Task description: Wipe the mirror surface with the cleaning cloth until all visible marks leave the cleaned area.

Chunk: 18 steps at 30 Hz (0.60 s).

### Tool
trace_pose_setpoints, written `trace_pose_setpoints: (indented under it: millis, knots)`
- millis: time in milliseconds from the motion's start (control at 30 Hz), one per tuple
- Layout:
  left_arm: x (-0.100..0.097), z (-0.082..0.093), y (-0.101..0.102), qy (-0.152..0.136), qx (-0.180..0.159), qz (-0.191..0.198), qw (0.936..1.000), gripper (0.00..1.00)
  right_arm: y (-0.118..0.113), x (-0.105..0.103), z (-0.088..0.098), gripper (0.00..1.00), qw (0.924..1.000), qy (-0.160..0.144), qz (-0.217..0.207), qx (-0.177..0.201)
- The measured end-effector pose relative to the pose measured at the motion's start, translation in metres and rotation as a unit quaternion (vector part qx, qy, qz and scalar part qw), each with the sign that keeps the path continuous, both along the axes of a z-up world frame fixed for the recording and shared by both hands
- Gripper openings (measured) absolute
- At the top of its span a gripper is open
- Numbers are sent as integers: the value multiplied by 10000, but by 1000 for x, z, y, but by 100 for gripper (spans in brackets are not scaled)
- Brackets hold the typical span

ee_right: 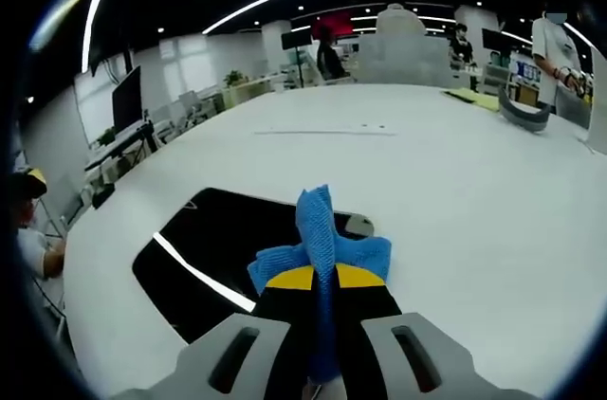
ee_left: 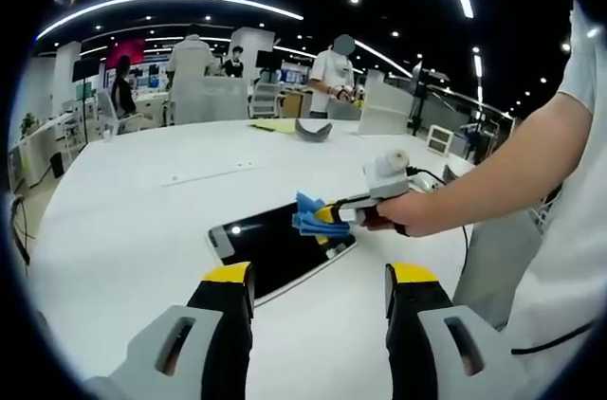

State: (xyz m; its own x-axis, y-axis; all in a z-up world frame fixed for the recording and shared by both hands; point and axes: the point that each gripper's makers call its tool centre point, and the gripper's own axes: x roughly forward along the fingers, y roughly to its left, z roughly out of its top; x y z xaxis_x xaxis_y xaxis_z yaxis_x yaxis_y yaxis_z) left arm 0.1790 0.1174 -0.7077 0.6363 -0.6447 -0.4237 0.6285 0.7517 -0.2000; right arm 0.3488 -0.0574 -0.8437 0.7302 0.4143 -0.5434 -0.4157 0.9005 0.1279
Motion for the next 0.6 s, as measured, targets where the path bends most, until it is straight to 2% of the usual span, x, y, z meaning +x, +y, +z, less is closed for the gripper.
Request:
trace_pose_setpoints:
  millis: [600]
  knots:
    - [3, 2, 10, 8, 11, 90, 10000, 55, 44, -2, 1, 1, 9992, -5, 386, 94]
